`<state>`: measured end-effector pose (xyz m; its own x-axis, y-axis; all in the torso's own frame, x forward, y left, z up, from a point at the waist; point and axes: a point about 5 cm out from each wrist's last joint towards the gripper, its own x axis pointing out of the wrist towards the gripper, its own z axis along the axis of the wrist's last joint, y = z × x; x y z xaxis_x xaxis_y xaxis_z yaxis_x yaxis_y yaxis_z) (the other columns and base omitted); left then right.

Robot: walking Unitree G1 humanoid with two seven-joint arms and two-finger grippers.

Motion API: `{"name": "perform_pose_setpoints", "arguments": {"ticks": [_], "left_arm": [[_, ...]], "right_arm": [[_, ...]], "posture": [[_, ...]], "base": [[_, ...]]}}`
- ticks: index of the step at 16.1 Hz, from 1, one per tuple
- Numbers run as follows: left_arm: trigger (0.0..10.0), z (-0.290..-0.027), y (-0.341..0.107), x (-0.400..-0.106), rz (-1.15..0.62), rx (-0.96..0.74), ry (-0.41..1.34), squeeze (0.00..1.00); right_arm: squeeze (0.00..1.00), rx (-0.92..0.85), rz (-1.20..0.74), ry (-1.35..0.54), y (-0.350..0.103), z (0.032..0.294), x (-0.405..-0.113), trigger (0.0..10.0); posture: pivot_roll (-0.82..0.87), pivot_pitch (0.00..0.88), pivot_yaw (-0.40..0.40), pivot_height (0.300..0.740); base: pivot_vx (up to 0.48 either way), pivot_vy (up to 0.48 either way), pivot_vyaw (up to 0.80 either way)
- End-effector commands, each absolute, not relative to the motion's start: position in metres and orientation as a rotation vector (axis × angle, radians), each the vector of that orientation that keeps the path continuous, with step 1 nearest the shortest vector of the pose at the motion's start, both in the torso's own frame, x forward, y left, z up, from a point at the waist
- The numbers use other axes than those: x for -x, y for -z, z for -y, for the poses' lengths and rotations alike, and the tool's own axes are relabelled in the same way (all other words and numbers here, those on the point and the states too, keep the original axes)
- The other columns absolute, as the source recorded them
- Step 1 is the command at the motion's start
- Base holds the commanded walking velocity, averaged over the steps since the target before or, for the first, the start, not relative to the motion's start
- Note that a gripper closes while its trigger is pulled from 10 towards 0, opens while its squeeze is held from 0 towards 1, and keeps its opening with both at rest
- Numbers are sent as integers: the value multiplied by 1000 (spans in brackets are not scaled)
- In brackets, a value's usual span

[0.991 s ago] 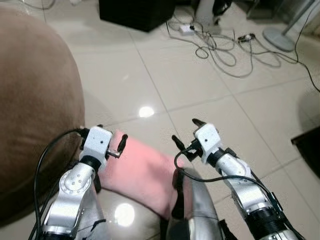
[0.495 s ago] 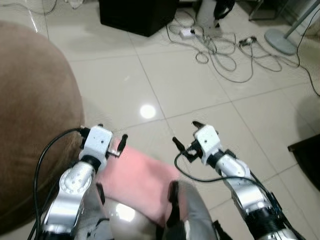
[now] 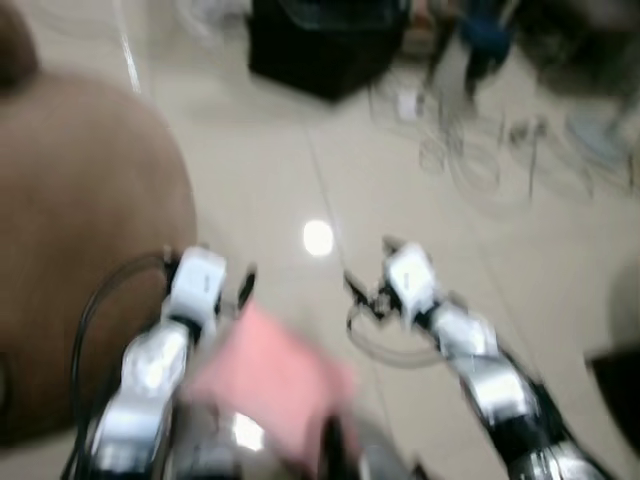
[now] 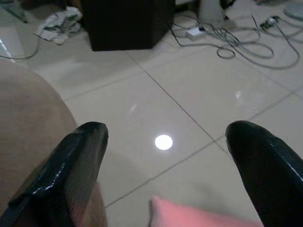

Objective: Move the pillow to the sofa from floor

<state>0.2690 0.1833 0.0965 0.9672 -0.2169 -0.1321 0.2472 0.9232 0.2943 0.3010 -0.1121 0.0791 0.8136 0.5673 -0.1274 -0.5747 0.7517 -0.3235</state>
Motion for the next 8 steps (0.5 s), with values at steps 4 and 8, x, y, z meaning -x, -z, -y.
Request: {"name": "perform_pose_setpoints", "arguments": {"ticks": [4,8], "left_arm": [[10000,-178,-90,-266,-114,-291,248,0],[10000,-178,-91,-268,-109,-286,239,0]], "right_arm": [[0,375,-44,-613,-74,120,-300,10000],[0,374,-45,-610,-74,121,-301,10000]], "posture": [[160,205,-280,740],[157,206,-283,740]], "base": [[0,0,0],[0,0,0]]}}
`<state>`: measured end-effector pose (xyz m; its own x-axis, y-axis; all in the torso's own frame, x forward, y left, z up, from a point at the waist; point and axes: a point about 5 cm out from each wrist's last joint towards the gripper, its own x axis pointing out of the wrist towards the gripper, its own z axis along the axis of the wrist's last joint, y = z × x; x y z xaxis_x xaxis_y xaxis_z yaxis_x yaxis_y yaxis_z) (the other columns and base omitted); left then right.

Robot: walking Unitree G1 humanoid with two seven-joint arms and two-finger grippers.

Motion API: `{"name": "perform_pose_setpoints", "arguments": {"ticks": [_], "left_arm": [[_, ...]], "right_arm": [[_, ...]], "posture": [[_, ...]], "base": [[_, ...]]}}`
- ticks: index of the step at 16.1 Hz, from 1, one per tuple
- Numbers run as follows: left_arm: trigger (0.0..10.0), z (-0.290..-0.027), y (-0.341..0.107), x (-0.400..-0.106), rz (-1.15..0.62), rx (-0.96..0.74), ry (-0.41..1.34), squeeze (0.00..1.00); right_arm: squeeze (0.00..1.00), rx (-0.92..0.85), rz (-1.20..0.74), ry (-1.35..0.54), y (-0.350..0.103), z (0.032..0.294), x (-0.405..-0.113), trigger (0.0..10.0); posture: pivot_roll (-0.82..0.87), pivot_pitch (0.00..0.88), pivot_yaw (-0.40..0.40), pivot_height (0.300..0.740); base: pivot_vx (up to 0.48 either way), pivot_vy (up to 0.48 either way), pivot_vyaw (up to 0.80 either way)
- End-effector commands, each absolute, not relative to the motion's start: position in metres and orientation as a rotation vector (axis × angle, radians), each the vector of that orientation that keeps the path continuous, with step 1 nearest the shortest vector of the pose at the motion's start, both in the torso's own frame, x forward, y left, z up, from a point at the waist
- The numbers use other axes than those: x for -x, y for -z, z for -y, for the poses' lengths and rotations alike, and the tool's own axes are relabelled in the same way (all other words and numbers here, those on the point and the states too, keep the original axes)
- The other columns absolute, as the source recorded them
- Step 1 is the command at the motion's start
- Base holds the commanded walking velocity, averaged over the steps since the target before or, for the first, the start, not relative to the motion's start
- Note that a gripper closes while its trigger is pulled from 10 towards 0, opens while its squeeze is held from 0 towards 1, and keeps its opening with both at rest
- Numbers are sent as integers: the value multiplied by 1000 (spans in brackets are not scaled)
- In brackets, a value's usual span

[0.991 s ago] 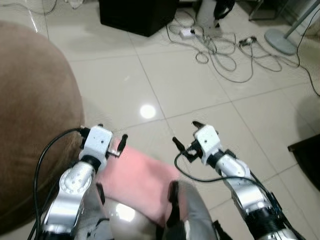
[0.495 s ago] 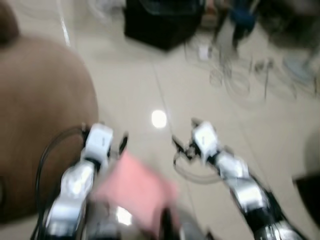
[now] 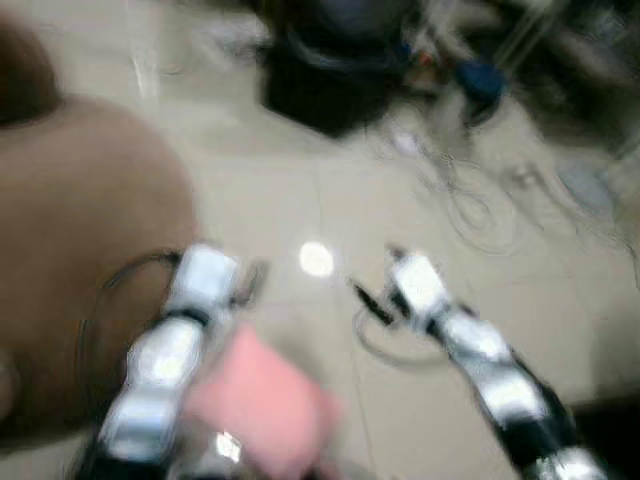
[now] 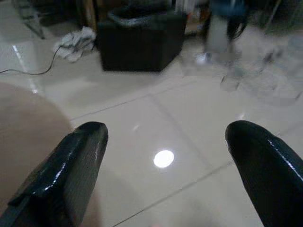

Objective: Move the pillow to the sofa from floor

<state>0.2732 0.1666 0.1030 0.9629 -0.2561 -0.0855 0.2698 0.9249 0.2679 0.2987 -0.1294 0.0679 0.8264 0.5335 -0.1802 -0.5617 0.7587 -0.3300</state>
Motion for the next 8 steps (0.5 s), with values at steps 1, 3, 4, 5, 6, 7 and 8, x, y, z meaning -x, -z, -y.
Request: {"name": "perform_pose_setpoints", "arguments": {"ticks": [1,3,4,5,6,7,8], "left_arm": [[10000,-177,-91,-268,-108,-285,237,0],[10000,-177,-91,-269,-102,-280,226,0],[10000,-177,-92,-269,-97,-281,218,0],[10000,-177,-92,-270,-95,-281,213,0],[10000,-178,-92,-270,-94,-279,210,0],[10000,-178,-92,-270,-94,-278,208,0],[10000,-178,-93,-270,-84,-268,207,0]], "right_arm": [[0,373,-45,-608,-74,121,-301,10000],[0,372,-47,-605,-74,122,-302,10000],[0,372,-47,-605,-74,122,-303,10000],[0,370,-46,-601,-74,122,-303,10000],[0,366,-42,-599,-75,122,-303,10000],[0,363,-40,-601,-75,122,-304,10000],[0,361,-36,-601,-75,122,-303,10000]], "posture": [[157,205,-286,740],[157,205,-290,740],[156,205,-290,740],[156,206,-290,740],[156,208,-291,740],[156,208,-291,740],[157,209,-292,740]], "base": [[0,0,0],[0,0,0],[0,0,0],[0,0,0],[0,0,0],[0,0,0],[0,0,0]]}}
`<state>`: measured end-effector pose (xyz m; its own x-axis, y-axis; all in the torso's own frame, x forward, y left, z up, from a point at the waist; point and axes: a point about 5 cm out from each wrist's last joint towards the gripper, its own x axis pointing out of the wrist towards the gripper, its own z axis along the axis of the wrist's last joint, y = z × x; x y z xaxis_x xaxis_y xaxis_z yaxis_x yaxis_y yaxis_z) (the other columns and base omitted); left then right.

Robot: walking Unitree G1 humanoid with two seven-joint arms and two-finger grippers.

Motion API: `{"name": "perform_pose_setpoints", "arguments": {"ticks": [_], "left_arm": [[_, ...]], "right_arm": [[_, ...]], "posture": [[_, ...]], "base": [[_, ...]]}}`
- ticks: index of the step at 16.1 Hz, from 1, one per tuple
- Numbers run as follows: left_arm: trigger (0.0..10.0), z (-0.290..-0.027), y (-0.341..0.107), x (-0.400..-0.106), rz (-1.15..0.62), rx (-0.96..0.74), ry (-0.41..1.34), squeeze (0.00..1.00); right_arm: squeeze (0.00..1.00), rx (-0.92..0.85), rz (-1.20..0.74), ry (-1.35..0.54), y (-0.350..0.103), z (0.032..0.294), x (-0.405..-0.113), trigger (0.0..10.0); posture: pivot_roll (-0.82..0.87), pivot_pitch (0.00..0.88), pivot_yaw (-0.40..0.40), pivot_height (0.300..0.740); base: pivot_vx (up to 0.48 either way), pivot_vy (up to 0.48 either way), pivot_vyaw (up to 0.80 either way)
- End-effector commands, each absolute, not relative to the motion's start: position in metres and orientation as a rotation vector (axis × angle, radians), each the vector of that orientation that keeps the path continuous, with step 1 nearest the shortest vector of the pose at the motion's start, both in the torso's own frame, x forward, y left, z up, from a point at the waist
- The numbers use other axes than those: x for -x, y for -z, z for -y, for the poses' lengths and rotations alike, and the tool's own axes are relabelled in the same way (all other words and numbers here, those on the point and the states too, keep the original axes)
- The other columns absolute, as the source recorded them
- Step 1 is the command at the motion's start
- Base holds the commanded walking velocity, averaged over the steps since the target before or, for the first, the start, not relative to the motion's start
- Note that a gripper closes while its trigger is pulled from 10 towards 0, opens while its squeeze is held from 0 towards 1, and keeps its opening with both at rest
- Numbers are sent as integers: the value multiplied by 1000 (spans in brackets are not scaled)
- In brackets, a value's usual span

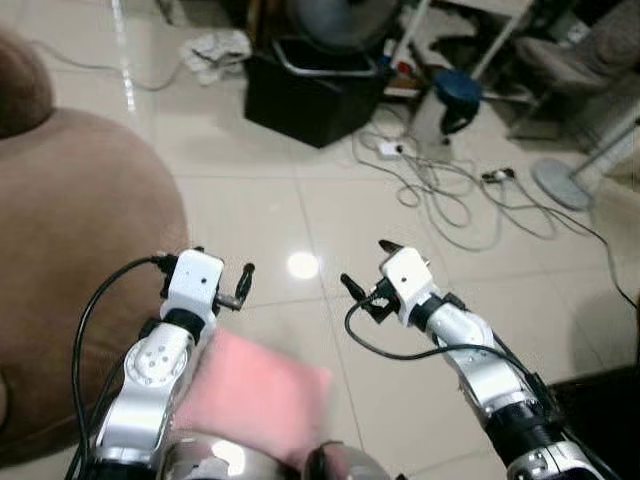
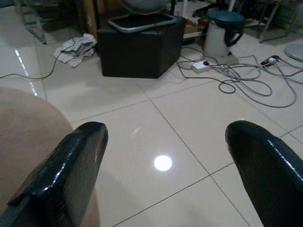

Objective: Move the pillow to the sofa from floor

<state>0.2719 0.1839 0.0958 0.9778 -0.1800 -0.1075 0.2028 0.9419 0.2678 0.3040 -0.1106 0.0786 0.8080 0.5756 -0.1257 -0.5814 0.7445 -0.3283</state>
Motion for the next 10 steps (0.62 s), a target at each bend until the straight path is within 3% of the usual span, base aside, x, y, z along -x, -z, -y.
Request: {"name": "perform_pose_setpoints", "arguments": {"ticks": [1,8,9,10], "left_arm": [[10000,-178,-93,-270,-79,-264,208,0],[10000,-175,-96,-273,-68,-240,202,0],[10000,-173,-99,-282,-63,-224,187,0],[10000,-172,-99,-285,-62,-223,184,0]], "right_arm": [[0,362,-36,-602,-75,122,-302,10000],[0,359,-57,-606,-73,120,-304,10000],[0,163,-162,-497,-77,123,-325,10000],[0,138,-172,-479,-80,123,-330,10000]], "posture": [[159,210,-292,740],[151,220,-295,740],[143,222,-294,740],[136,218,-291,740]], "base": [[0,0,0],[0,0,0],[0,0,0],[0,0,0]]}}
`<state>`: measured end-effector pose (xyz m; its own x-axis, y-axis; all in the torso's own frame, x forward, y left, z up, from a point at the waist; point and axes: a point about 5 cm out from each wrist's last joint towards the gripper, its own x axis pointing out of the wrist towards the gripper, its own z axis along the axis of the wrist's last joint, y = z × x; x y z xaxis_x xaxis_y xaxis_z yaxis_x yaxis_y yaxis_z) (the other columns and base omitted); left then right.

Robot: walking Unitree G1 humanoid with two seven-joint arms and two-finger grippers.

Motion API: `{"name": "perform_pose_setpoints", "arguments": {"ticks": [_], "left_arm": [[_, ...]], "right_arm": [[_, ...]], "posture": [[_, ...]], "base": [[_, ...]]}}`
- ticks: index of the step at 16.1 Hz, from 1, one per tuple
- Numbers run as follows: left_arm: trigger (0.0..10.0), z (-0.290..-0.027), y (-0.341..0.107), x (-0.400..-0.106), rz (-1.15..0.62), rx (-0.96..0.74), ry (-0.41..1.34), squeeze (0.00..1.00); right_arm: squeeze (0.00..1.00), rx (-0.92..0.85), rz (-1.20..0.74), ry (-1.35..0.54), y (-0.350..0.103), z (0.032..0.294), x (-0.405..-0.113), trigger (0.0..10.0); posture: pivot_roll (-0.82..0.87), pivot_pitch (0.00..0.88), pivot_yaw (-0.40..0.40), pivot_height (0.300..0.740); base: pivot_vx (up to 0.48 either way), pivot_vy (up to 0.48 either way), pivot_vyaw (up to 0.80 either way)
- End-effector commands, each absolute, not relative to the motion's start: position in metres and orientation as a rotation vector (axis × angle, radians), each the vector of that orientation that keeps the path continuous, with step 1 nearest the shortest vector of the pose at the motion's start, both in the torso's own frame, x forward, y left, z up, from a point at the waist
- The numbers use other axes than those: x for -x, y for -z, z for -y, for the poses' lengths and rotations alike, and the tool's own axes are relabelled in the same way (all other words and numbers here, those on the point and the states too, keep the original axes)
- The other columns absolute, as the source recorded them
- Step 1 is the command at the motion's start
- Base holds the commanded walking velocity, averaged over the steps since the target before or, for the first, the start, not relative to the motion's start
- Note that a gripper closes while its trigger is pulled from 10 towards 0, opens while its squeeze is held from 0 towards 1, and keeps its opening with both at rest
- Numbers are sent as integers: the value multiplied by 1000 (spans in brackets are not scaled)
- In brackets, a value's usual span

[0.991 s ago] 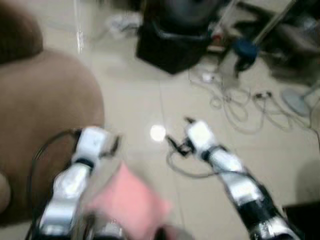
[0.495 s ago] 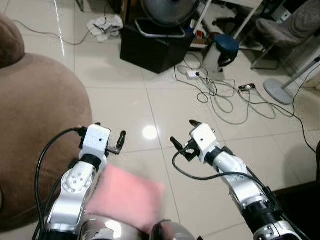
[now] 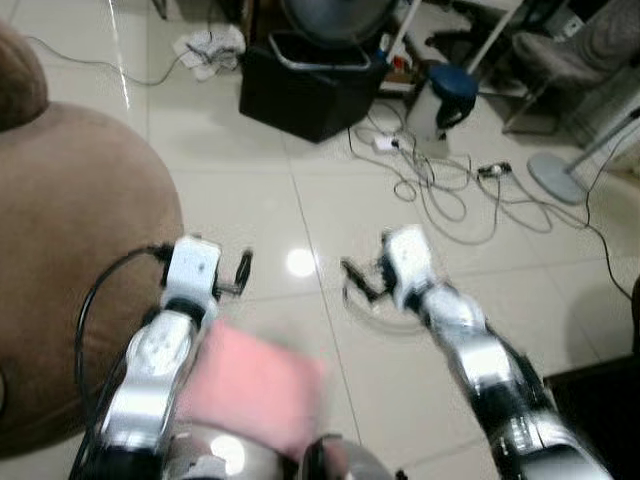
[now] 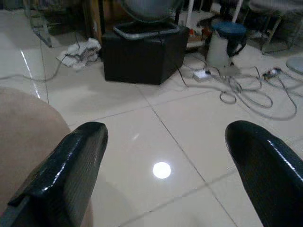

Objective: Move the pillow to the sofa from floor

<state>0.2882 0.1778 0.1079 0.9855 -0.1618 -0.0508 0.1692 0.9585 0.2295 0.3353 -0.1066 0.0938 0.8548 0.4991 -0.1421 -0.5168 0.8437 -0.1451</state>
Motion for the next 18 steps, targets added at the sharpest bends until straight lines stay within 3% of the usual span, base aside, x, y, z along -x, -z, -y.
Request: {"name": "perform_pose_setpoints", "arguments": {"ticks": [1,5,18], "left_arm": [[10000,-171,-104,-287,-42,-206,175,0],[10000,-172,-96,-281,-69,-189,169,0],[10000,-175,-96,-287,-71,-148,157,0]], "right_arm": [[0,181,-88,-460,-100,126,-341,10000],[0,169,-106,-417,-100,140,-341,10000],[0,188,-122,-412,-91,138,-337,10000]], "posture": [[111,238,-299,740],[103,253,-288,740],[107,209,-280,740]], "base": [[0,0,0],[0,0,0],[0,0,0]]}}
